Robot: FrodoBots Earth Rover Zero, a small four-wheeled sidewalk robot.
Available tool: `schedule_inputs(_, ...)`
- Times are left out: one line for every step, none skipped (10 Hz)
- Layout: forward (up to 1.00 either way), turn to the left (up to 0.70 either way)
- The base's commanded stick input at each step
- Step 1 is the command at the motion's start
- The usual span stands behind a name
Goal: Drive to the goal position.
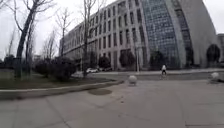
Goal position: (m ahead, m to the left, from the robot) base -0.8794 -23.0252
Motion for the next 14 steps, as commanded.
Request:
schedule_inputs(0.7,-0.14)
schedule_inputs(0.7,-0.14)
schedule_inputs(0.7,-0.14)
schedule_inputs(0.7,-0.14)
schedule_inputs(0.7,-0.14)
schedule_inputs(0.7,-0.14)
schedule_inputs(0.7,-0.14)
schedule_inputs(0.7,-0.14)
schedule_inputs(0.7,-0.14)
schedule_inputs(0.7,-0.14)
schedule_inputs(0.7,-0.14)
schedule_inputs(0.7,-0.14)
schedule_inputs(0.7,-0.14)
schedule_inputs(0.7,-0.14)
